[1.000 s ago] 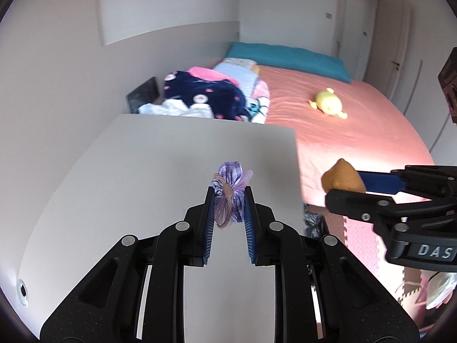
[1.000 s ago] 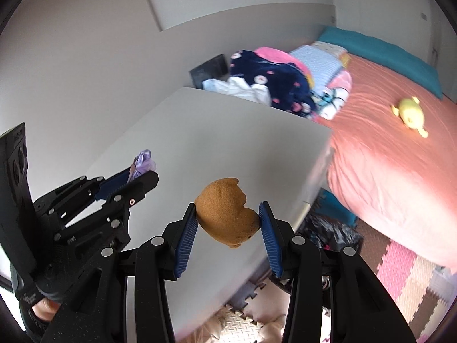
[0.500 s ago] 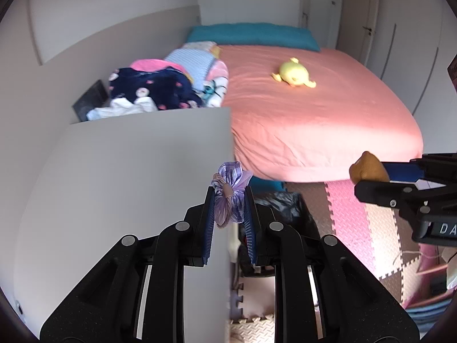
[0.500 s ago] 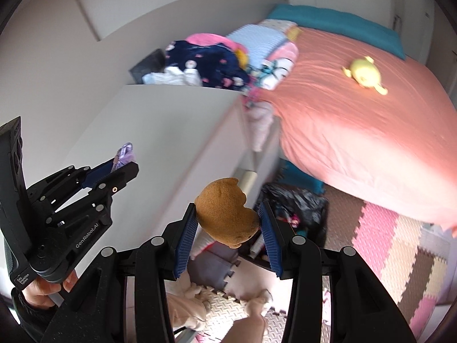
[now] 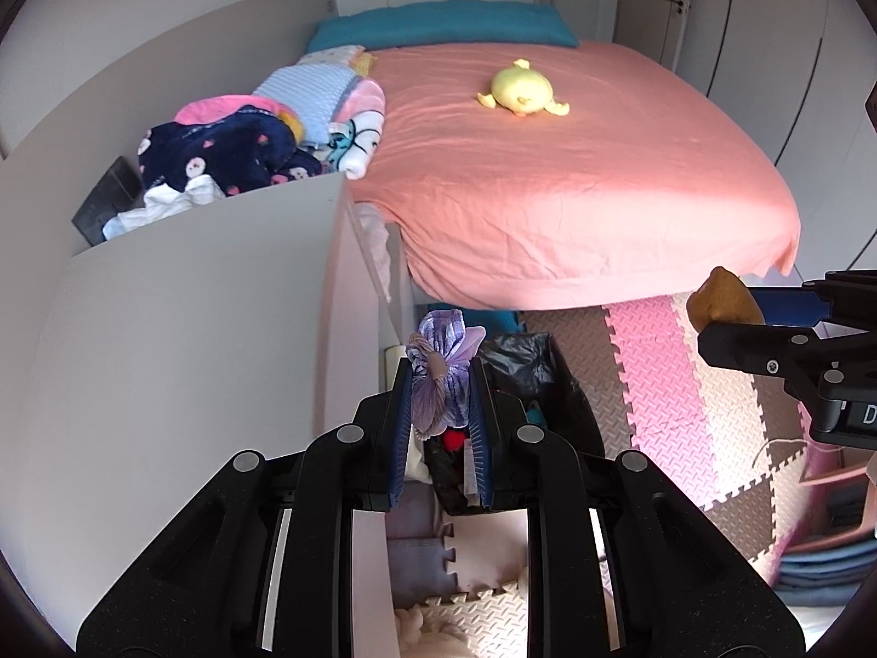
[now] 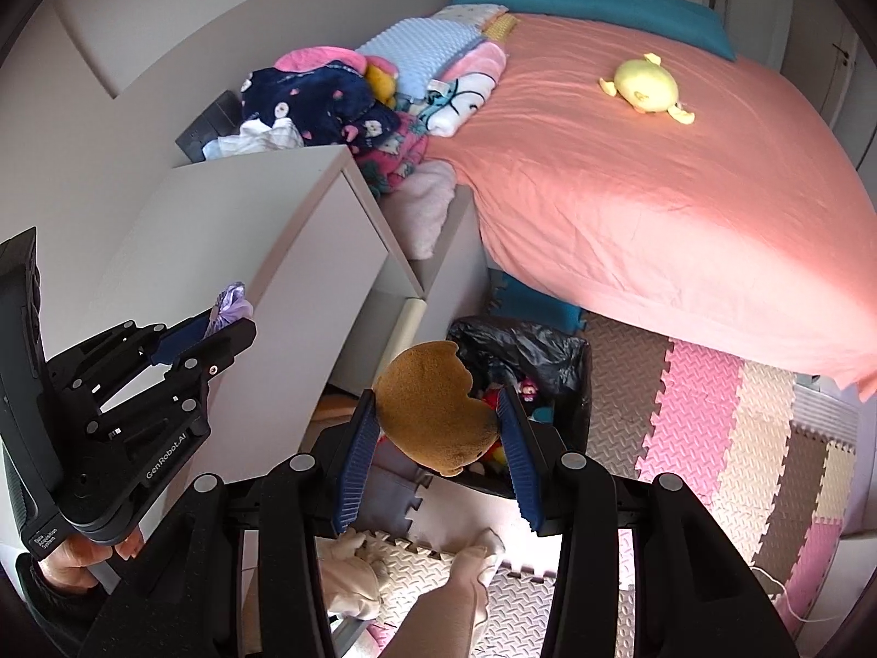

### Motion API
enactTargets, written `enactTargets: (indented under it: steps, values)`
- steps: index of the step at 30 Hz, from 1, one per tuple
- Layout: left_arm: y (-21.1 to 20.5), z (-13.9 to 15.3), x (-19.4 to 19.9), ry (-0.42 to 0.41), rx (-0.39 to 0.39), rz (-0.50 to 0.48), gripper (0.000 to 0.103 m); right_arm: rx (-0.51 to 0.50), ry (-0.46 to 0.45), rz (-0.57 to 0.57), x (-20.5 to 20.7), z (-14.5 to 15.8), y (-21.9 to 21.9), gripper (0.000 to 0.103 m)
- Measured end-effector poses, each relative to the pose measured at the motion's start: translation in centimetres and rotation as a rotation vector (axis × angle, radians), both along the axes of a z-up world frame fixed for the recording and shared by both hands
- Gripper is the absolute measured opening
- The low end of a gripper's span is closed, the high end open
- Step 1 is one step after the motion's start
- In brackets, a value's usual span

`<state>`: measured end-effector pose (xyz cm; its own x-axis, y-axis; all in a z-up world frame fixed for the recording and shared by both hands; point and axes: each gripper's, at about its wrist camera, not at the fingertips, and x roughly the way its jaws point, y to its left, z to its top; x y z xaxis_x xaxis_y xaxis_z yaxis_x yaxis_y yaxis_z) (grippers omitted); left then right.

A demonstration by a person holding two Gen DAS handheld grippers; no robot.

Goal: Collect trash
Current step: 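Carry scrunchie and teddy toy over the black trash bag and open both tools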

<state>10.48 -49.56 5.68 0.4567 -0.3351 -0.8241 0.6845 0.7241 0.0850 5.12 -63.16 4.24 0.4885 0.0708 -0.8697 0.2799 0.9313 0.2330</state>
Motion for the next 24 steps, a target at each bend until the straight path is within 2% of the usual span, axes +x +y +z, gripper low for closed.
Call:
enactTargets:
  steps: [8,9,10,11,12,15,24]
  values:
    - [-1.0,-1.9,1.4,0.032,0.038,0.004,0.020,0.014,0.054,-0.006,1.6,-2.2,-0.7,0.046]
    - [-1.1,-2.2,1.7,0.042,0.049,0.003,0.022,0.012,0.071,-0.014,1.9,-2.5,-0.9,0.049]
    - [-1.3,-2.6,1.9,0.057,0.068,0.002,0.048,0.007,0.095,-0.025,2.3,-2.9,-1.0,0.055]
    - [-1.5,-2.9,2.2,0.063,0.095,0.006,0.070,0.000,0.117,-0.049,2.6,-3.2,-1.4,0.072]
    - [-1.6,-2.8,2.2,0.033,0.117,0.024,0.096,-0.001,0.118,-0.065,2.7,-3.3,-1.7,0.077]
    - [-1.2,-2.3,2.2,-0.032,0.121,0.033,0.097,0.015,0.110,-0.082,2.9,-3.5,-2.1,0.077]
    - [1.0,-1.2,2.8,-0.020,0.082,0.073,0.097,0.011,0.113,-0.061,2.7,-3.4,-0.9,0.077]
